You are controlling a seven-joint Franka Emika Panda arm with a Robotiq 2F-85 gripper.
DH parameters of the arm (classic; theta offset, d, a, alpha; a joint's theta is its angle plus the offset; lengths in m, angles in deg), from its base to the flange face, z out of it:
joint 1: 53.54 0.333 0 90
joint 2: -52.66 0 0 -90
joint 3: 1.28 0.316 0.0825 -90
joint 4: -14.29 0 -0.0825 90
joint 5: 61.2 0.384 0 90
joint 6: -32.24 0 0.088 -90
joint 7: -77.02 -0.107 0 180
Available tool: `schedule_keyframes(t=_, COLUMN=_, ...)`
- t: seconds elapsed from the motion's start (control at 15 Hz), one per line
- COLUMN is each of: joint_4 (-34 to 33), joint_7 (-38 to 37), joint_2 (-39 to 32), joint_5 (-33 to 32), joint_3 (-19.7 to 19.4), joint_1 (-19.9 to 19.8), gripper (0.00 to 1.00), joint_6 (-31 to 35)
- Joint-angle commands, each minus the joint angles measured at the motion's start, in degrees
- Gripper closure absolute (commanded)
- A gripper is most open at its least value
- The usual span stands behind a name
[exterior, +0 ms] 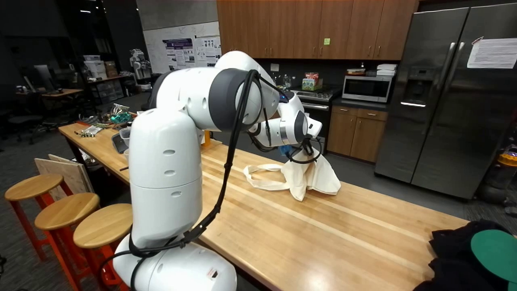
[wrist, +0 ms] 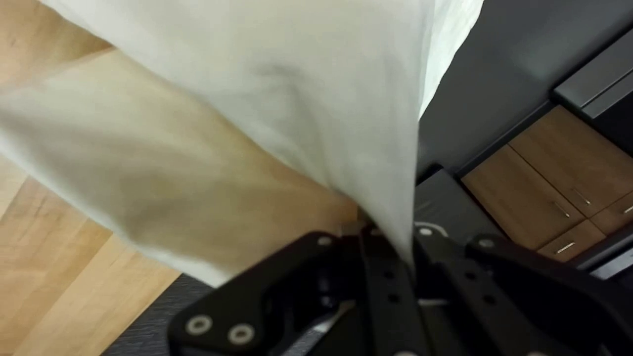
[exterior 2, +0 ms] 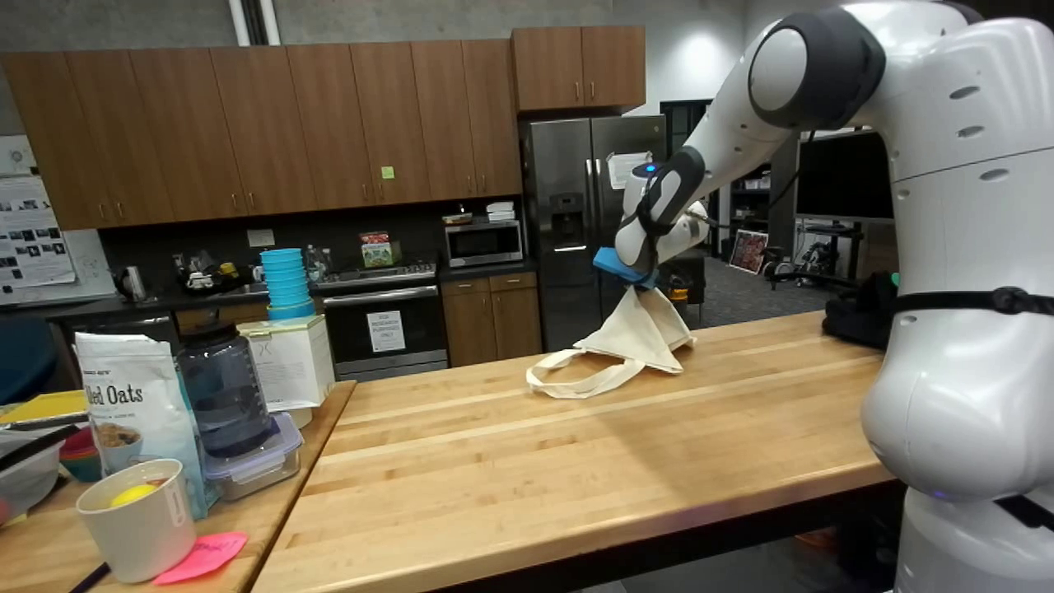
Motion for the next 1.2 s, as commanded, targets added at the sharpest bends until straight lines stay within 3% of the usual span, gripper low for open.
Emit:
schedule_keyframes(t=0.0, joint_4=1.7, joint_7=2.0, joint_2=2.1, joint_5=3.0, joint_3=0.3, joint_1=-1.8, gripper=0.99, joint_6=0.9)
schedule_keyframes(t=1.13, joint_4=0.9, joint_7=8.5, joint_2=1.6, joint_5=15.3, joint_3=0.7, joint_1=-8.0, gripper=0.99, joint_6=1.3)
